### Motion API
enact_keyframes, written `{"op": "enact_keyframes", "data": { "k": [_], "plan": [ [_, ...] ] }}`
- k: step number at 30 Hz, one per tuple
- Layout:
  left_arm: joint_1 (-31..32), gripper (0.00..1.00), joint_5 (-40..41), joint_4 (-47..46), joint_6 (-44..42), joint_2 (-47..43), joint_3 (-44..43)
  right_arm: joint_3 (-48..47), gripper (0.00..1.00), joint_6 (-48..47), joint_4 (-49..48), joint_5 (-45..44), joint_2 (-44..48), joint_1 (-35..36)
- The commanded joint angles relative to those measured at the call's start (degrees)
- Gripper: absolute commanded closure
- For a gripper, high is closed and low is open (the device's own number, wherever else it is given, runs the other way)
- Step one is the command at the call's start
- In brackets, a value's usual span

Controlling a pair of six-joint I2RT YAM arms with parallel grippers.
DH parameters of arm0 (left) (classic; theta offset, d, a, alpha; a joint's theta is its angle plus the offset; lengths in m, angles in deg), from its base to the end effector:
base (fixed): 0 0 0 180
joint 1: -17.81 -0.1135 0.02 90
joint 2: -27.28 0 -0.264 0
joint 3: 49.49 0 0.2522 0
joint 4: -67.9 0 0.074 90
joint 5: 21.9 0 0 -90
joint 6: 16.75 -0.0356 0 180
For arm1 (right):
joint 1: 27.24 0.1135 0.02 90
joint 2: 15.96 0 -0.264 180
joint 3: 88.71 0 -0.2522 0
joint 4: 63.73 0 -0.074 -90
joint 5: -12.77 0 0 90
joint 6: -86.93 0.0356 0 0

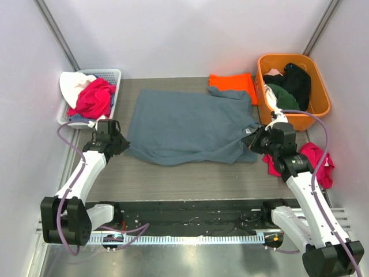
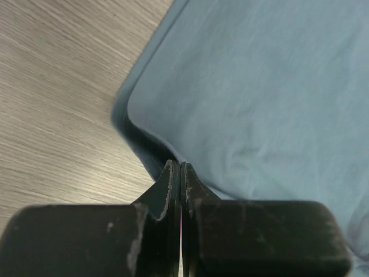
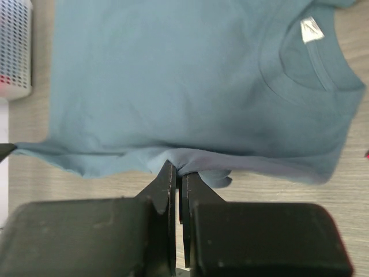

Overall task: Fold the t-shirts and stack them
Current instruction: Flatten the tshirt out

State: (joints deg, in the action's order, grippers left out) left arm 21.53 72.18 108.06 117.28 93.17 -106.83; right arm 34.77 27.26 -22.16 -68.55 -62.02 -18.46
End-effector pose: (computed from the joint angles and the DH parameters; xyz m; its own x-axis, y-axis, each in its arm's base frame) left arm 0.2335 -0.0126 0.2347 -0.5515 -0.6589 -0.5116 -0.5083 0.7517 -0.4202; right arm 0.1754 0.0325 0.2930 -0.5814 0.4153 -0.6996 0.0174 0.8660 0.4997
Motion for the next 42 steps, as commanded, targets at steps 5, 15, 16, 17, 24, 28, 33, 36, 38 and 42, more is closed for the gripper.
{"op": "enact_keyframes", "data": {
  "k": [5, 15, 16, 17, 24, 28, 33, 36, 38, 42],
  "plan": [
    [0.1, 1.00, 3.3, 1.9, -1.9, -6.5, -2.0, -8.8, 0.99, 0.6, 4.4, -2.4, 1.2, -0.2],
    [0.0, 1.00, -1.2, 13.7, -4.7, -16.0, -25.4, -28.0, 0.99, -2.9, 15.5, -3.1, 4.3, -0.2],
    [0.1, 1.00, -2.9, 15.7, -5.5, -16.1, -28.6, -33.2, 0.99, -3.8, 16.1, -3.5, 4.2, -0.1],
    [0.1, 1.00, -3.5, 16.8, -5.8, -16.2, -31.6, -35.7, 0.99, -4.5, 16.8, -4.4, 4.0, -0.2],
    [0.1, 1.00, -3.8, 25.2, -6.2, -18.4, -55.0, -53.2, 0.99, -7.1, 19.0, -7.9, 3.9, -0.2],
    [0.1, 1.00, -2.0, 30.1, -6.3, -17.7, -66.0, -60.7, 0.99, -7.6, 19.0, -11.5, 4.2, -0.3],
    [0.1, 1.00, -0.3, 31.8, -6.2, -15.3, -78.1, -66.6, 0.99, -8.3, 19.3, -14.2, 3.5, -0.2],
    [0.1, 1.00, 0.6, 30.7, -6.6, -14.8, -77.5, -66.2, 0.99, -8.1, 18.6, -14.6, 2.9, -0.2],
    [0.1, 1.00, 0.6, 29.6, -6.9, -15.3, -73.1, -64.2, 0.99, -8.1, 17.7, -15.3, 3.0, -0.3],
    [0.1, 1.00, 1.0, 20.1, -7.6, -16.3, -58.8, -52.4, 0.99, -7.7, 12.1, -16.7, 2.5, -0.2]
  ]
}}
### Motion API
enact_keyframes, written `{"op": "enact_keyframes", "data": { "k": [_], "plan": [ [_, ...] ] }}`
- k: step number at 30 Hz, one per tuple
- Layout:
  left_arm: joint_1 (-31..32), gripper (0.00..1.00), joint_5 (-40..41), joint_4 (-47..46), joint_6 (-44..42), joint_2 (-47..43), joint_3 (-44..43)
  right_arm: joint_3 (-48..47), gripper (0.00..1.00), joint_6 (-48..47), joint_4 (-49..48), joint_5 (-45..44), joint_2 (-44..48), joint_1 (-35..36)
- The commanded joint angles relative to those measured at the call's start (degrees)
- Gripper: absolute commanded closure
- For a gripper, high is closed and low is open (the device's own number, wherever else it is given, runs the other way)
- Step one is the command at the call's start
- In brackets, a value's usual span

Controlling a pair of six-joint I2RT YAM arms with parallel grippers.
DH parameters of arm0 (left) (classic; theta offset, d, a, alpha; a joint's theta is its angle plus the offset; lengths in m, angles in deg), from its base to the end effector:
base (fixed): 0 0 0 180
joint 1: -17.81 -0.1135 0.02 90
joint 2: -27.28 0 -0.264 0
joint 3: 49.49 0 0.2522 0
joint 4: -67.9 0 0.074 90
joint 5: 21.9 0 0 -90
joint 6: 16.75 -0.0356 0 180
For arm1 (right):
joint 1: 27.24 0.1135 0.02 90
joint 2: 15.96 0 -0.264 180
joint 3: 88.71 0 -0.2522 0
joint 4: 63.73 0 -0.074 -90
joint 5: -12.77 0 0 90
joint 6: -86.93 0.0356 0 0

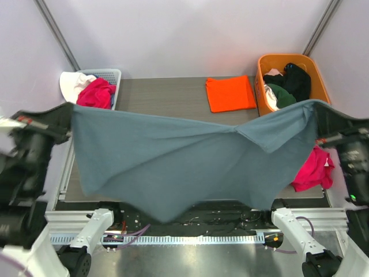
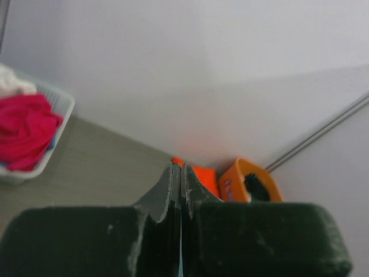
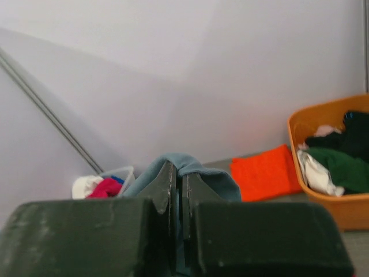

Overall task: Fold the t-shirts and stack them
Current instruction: Flatten the tshirt out

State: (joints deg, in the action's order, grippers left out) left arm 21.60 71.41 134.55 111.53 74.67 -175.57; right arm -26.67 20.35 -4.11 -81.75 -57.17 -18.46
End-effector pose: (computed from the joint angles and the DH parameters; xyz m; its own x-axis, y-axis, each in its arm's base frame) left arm -0.0020 0.0022 0.5780 0.1574 -0.6303 -0.7603 0.1365 0.7764 -0.6153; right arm -0.0156 -0.0052 0.5652 0.2362 0.4374 -0.8677 -0.1870 0.8967 0.4011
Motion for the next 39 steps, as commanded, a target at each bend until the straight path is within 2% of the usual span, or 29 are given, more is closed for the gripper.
{"op": "enact_keyframes", "data": {
  "k": [1, 6, 10, 13, 17, 18, 21, 25, 26, 31, 38, 39],
  "plan": [
    [0.1, 1.00, 2.0, -8.4, -2.3, 2.6, 14.9, 11.6, 0.99, -0.8, -7.7, -3.7, -2.6, -0.2],
    [0.1, 1.00, 1.7, -21.0, -4.0, 10.7, 24.3, 27.4, 0.99, -1.4, -22.3, -4.2, -8.3, -0.2],
    [0.0, 1.00, 0.7, -27.4, -5.0, 19.5, 24.6, 29.6, 0.99, -2.3, -31.2, -4.3, -17.0, -0.3],
    [-0.1, 1.00, -1.0, -29.5, -4.9, 26.7, 19.3, 24.4, 0.99, -2.6, -34.7, -3.5, -24.1, -0.2],
    [-0.2, 1.00, -3.0, -27.0, -2.5, 32.1, 6.7, 9.3, 0.99, -3.1, -35.5, -2.7, -29.8, -0.2],
    [-0.2, 1.00, -4.7, -26.3, -2.0, 32.5, 1.4, 6.6, 0.99, -3.2, -35.1, -3.0, -30.5, -0.2],
    [-0.3, 1.00, -5.5, -23.5, -1.0, 31.9, -6.3, -2.8, 0.99, -3.4, -32.3, -3.0, -31.7, -0.2],
    [-0.3, 1.00, -4.5, -20.9, -3.3, 27.8, -7.9, -6.7, 0.99, -3.1, -28.6, -1.8, -29.6, -0.3],
    [-0.3, 1.00, -4.1, -19.7, -3.6, 27.0, -7.0, -5.0, 0.99, -3.0, -27.9, -1.5, -27.5, -0.3],
    [-0.3, 1.00, -2.2, -19.8, -4.8, 16.3, 9.8, 5.1, 0.99, -1.8, -25.5, 0.6, -19.3, -0.3],
    [-0.3, 1.00, 0.9, -21.2, -6.6, 3.9, 35.2, 31.8, 0.99, 0.0, -19.9, 3.4, -5.5, -0.3],
    [-0.3, 1.00, 1.2, -21.6, -6.5, 3.0, 41.0, 34.7, 0.99, 0.5, -19.4, 3.7, -2.8, -0.2]
  ]
}}
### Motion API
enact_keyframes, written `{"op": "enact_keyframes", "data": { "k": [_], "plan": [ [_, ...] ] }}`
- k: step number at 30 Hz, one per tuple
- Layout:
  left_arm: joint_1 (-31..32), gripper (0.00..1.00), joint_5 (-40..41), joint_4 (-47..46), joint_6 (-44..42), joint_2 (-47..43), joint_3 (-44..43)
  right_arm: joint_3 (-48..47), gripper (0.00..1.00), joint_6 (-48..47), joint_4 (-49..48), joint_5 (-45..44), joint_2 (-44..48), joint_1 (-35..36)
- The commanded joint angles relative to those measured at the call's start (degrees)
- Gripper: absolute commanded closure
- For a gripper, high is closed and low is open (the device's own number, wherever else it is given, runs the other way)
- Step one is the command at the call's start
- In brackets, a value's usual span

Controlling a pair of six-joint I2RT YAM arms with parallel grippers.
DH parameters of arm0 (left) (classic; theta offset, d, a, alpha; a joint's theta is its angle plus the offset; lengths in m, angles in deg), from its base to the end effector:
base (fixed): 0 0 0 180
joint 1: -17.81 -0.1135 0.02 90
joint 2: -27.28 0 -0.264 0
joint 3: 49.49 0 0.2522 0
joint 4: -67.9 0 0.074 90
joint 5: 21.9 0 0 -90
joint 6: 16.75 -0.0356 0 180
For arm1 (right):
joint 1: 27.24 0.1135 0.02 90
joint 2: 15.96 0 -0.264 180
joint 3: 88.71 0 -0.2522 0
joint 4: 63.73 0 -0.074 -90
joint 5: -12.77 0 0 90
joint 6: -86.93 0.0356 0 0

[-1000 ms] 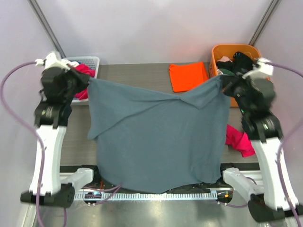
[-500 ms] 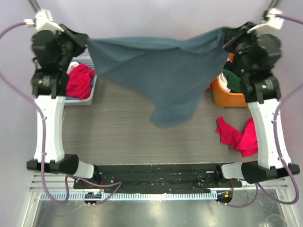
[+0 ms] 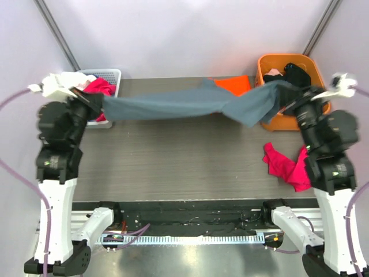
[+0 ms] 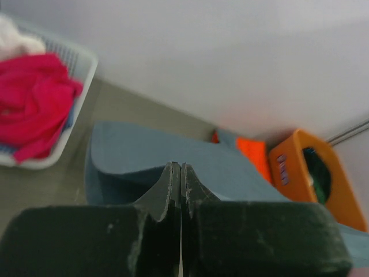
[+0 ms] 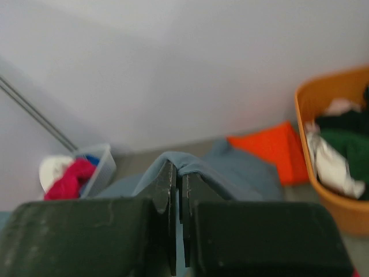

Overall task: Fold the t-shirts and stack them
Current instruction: Flatten the tshirt out

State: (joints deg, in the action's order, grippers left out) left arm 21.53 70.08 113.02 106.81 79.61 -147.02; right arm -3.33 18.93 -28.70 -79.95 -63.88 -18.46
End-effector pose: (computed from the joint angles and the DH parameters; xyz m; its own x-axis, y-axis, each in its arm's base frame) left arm 0.1457 -0.0082 0.5016 -0.0156 -0.5526 -0.8333 0.0261 0.8329 -0.5528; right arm 0.1221 0.0172 0.5151 0.1454 0.4011 -0.9044 -0.1737 0.9103 0.3758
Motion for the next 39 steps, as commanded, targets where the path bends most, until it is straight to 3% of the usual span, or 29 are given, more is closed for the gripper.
{"op": "enact_keyframes", "data": {
  "k": [1, 5, 8, 24, 39],
  "plan": [
    [-0.2, 1.00, 2.8, -0.9, -1.4, -3.4, 15.3, 17.1, 0.99, 3.3, 5.4, 2.0, 5.4, -0.2],
    [-0.3, 1.00, 2.6, -1.2, 1.5, -5.0, 27.4, 26.5, 0.99, 7.1, 8.0, 4.9, 10.3, -0.3],
    [-0.2, 1.00, 3.6, -0.2, 2.8, -5.9, 31.4, 29.8, 0.99, 8.3, 11.8, 5.5, 12.3, -0.2],
    [-0.3, 1.00, 2.2, 11.9, 8.8, -11.5, 42.7, 31.6, 0.99, 13.2, 33.6, 8.3, 13.9, -0.2],
    [0.5, 1.00, 1.2, 17.9, 27.6, -18.4, 51.2, 36.0, 0.99, 15.9, 44.2, 9.8, 15.5, -0.2]
  ]
}}
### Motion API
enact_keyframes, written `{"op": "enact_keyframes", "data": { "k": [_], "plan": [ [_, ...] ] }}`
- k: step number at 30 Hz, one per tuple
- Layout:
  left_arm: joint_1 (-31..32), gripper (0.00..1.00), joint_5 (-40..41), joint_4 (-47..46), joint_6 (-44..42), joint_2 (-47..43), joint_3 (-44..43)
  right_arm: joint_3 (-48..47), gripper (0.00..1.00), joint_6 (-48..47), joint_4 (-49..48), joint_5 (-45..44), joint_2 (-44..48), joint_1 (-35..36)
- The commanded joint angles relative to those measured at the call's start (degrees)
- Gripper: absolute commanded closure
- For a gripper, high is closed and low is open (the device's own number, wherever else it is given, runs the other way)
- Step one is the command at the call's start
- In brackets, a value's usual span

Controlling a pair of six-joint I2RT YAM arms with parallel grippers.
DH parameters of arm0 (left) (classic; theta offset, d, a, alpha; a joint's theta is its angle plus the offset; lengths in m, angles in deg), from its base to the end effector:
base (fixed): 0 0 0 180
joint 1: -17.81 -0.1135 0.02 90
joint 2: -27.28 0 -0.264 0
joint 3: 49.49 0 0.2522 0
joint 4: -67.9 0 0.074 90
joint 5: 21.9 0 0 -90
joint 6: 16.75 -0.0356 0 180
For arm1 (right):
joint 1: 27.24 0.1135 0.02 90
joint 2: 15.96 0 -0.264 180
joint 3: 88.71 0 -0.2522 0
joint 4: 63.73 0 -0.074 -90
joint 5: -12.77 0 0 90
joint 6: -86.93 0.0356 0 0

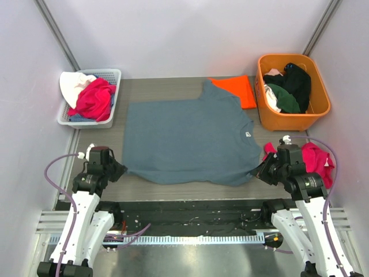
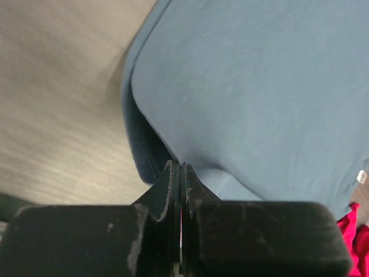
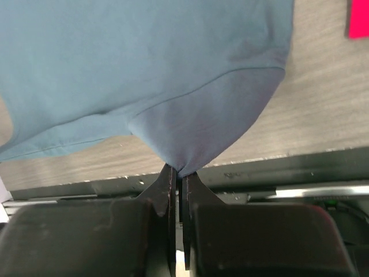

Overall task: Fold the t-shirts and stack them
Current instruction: Flatten the tshirt out

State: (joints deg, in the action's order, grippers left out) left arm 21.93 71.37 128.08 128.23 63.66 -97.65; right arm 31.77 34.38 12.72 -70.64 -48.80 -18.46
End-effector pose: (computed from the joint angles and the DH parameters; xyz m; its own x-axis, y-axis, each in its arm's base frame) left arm 0.1269 -0.0071 0.2397 -0.4558 -0.7869 -0.4159 -0.5913 0.6170 -0.5192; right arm 0.0924 0.0184 0.2864 -0.7357 0.4976 -0.4595 0.2803 0.8413 0.4623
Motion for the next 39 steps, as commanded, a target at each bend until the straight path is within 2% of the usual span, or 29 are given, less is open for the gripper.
{"op": "enact_keyframes", "data": {
  "k": [1, 17, 21, 24, 25, 27, 28, 30, 32, 33, 36, 39],
  "plan": [
    [0.2, 1.00, 1.1, 3.5, 6.3, -2.8, 2.0, 1.2, 0.99, 0.2, 3.1, 0.3, 0.4, -0.2],
    [0.2, 1.00, 3.5, 3.8, 6.9, -0.5, 1.8, 2.8, 0.99, -0.3, 2.5, -0.8, 0.1, -0.2],
    [0.2, 1.00, 3.9, 0.8, 0.8, -0.2, -3.5, -1.5, 0.99, -1.4, -2.1, -1.4, 0.1, -0.3],
    [0.2, 1.00, 2.8, -3.5, -5.3, 3.5, -13.7, -9.8, 0.99, -4.1, -8.3, -2.5, -4.2, -0.2],
    [0.2, 1.00, 1.4, -4.0, -7.0, 5.3, -21.0, -15.8, 0.99, -5.0, -9.7, -2.9, -6.3, -0.2],
    [0.1, 1.00, 0.6, -3.5, -9.4, 10.5, -29.5, -26.2, 0.99, -7.8, -12.5, -3.8, -11.3, -0.3],
    [0.1, 1.00, 0.4, -2.1, -11.3, 12.0, -37.8, -29.6, 0.99, -8.7, -13.6, -4.0, -12.7, -0.2],
    [0.2, 1.00, 0.6, -1.3, -12.5, 15.4, -49.1, -38.6, 0.99, -10.4, -16.7, -4.3, -15.4, -0.3],
    [0.1, 1.00, 0.5, -0.5, -14.0, 16.8, -55.9, -44.5, 0.99, -11.3, -18.0, -4.5, -17.3, -0.3],
    [0.2, 1.00, 0.8, 0.0, -14.3, 17.8, -62.2, -49.8, 0.99, -11.8, -18.0, -4.2, -18.7, -0.2],
    [0.2, 1.00, 1.2, 1.2, -14.9, 18.7, -71.8, -56.9, 0.99, -12.1, -18.5, -3.3, -19.8, -0.2],
    [0.2, 1.00, 1.0, 2.4, -14.6, 18.5, -78.5, -59.1, 0.99, -11.2, -20.1, -2.5, -18.4, -0.2]
  ]
}}
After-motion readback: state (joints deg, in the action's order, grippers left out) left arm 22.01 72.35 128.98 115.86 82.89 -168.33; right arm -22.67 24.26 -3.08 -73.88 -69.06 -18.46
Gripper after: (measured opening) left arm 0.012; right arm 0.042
